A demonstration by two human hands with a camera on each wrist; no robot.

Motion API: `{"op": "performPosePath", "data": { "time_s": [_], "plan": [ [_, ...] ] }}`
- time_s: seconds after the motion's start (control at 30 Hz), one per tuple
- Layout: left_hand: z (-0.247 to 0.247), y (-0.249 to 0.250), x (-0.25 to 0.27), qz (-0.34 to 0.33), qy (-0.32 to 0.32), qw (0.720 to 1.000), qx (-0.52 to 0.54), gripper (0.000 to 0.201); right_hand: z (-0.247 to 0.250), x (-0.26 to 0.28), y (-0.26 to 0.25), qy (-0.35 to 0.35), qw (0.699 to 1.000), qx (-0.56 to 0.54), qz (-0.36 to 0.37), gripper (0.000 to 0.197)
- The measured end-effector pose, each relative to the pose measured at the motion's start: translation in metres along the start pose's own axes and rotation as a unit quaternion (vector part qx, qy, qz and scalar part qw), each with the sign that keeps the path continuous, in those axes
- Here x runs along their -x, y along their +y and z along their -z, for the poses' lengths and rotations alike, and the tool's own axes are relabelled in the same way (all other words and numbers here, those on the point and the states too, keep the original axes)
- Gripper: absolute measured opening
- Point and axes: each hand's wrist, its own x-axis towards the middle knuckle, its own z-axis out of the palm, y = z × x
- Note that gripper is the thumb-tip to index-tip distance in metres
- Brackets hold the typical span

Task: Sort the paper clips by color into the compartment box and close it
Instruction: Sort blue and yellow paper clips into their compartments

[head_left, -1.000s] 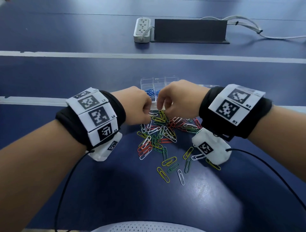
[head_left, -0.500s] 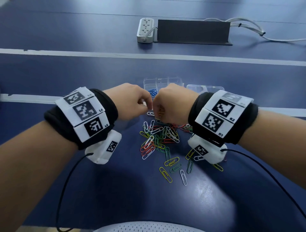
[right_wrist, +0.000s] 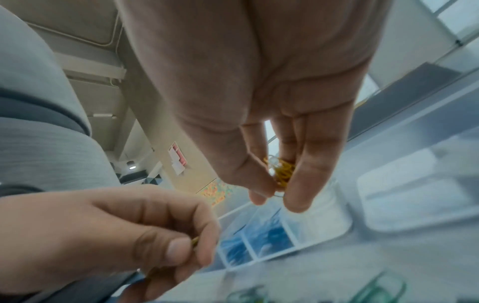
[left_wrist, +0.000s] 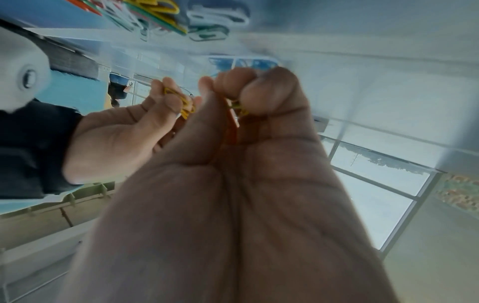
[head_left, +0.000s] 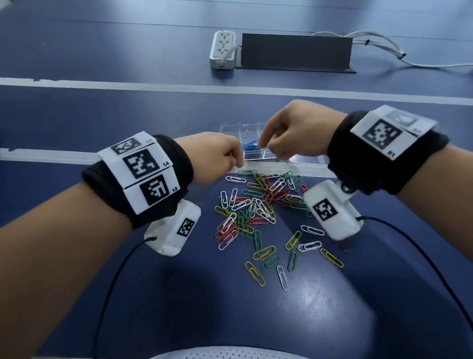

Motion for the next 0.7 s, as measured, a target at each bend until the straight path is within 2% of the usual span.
{"op": "performPosePath", "data": {
  "time_s": [0.07, 0.17, 0.27, 0.4, 0.53, 0.63, 0.7],
  "plan": [
    [0.002, 0.007, -0.006, -0.009, 0.016, 1.000, -0.010, 0.027, 0.007, -0.005, 0.003, 0.028, 0.999, 0.015, -0.012, 0.026],
    [0.003, 0.019, -0.018, -0.026, 0.068, 0.997, -0.017, 0.032, 0.010, -0.011, 0.001, 0.054, 0.996, 0.066, -0.021, 0.031],
    [0.004, 0.029, -0.031, -0.024, 0.111, 0.993, -0.002, 0.039, 0.010, -0.015, -0.003, 0.059, 0.994, 0.091, -0.031, 0.036],
    [0.006, 0.037, -0.044, -0.025, 0.133, 0.991, 0.016, 0.049, 0.010, -0.017, -0.005, 0.069, 0.992, 0.104, -0.030, 0.046],
    [0.008, 0.042, -0.050, -0.031, 0.135, 0.989, 0.042, 0.062, 0.014, -0.018, 0.000, 0.071, 0.997, -0.007, -0.041, 0.044],
    [0.007, 0.045, -0.053, -0.039, 0.130, 0.988, 0.075, 0.066, 0.012, -0.016, 0.000, 0.061, 0.986, -0.142, -0.065, 0.039],
    [0.006, 0.048, -0.055, -0.046, 0.130, 0.986, 0.090, 0.066, 0.012, -0.015, 0.001, 0.061, 0.981, -0.168, -0.075, 0.038]
  ]
}}
